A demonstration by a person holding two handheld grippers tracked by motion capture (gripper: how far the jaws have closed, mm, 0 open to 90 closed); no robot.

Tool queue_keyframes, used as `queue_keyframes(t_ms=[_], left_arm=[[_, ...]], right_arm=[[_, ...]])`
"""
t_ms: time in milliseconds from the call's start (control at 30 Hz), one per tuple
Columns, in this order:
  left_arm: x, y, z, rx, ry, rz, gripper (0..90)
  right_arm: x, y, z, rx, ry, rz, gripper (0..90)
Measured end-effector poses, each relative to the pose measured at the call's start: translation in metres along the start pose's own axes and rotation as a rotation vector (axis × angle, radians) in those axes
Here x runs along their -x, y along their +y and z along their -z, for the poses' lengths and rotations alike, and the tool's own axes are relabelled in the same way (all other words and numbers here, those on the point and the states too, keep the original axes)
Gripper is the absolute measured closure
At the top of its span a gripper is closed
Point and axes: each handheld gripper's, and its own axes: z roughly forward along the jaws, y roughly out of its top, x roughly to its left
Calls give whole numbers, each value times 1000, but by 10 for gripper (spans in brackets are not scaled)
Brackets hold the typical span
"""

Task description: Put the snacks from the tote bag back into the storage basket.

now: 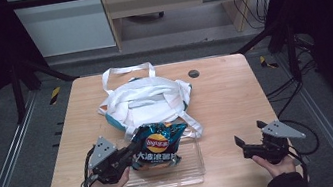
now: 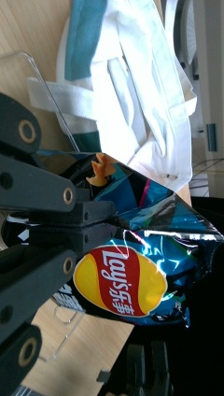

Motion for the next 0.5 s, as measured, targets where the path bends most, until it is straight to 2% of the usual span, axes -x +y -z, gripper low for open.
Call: queue_keyframes(t_ms=[500], left_arm=[[-6,-5,-6,-24,55,6,866]], right_arm=[[0,0,0,0,0,2,63]])
